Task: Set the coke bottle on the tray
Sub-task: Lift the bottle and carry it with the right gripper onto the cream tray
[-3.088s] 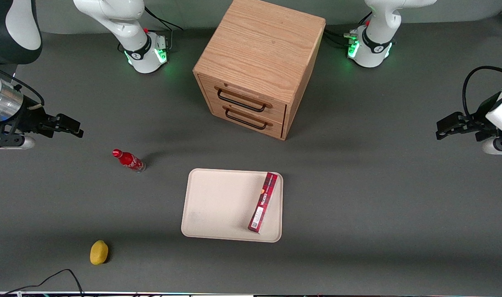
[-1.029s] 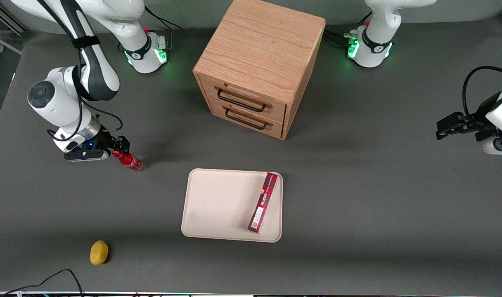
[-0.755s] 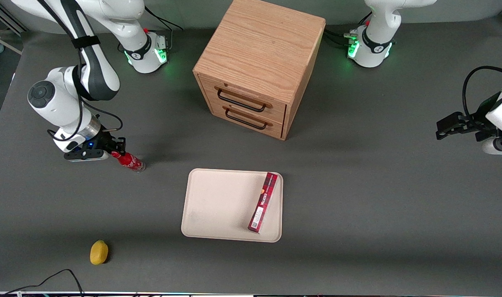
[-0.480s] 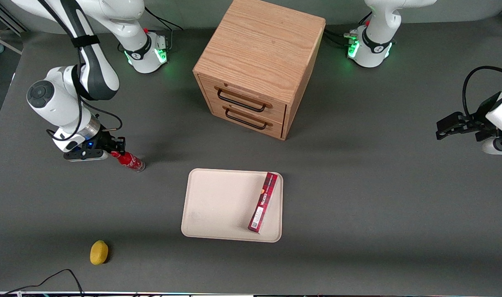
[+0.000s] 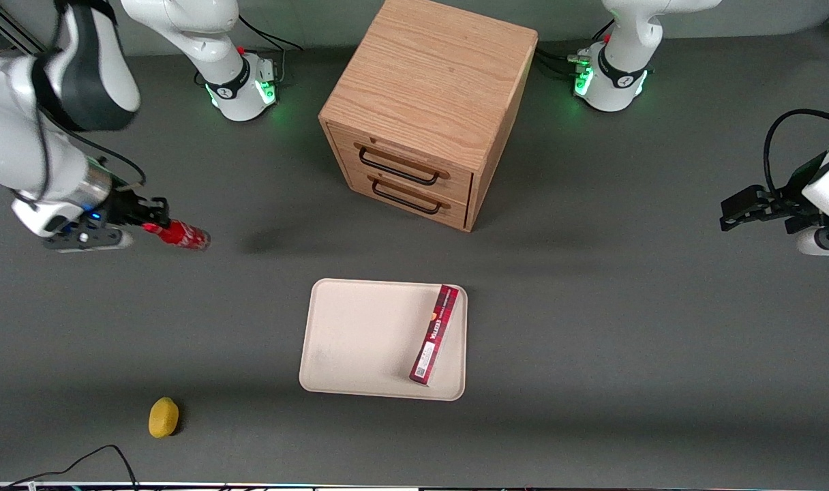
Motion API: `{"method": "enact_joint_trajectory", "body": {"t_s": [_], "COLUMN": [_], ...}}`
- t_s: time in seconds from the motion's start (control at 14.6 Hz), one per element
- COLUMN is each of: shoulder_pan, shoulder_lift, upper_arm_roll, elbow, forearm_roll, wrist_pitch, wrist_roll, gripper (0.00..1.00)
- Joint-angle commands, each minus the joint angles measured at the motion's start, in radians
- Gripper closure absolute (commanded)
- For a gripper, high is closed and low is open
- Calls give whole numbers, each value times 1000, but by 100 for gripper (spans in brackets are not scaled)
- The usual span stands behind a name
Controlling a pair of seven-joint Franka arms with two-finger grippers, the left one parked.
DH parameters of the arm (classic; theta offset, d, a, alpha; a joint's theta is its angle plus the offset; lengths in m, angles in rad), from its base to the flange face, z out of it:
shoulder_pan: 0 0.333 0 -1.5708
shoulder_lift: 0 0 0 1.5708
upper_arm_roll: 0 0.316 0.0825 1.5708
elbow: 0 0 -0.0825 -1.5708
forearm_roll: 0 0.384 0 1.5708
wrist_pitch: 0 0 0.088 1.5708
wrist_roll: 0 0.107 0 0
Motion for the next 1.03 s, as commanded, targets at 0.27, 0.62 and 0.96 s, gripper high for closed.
{"method": "enact_joint_trajectory", "body": {"t_s": [0.27,0.62,0.96], "shoulder_pan": [72,265,492], "shoulder_lift": [247,618,758], "upper_arm_roll": [-3,-40,-225], "elbow": [574,945,1004], "forearm_roll": [-15,-35,-56], "wrist_pitch": [-377,-375,-129], "wrist_roll": [58,209,278], "gripper": [100,100,100]}}
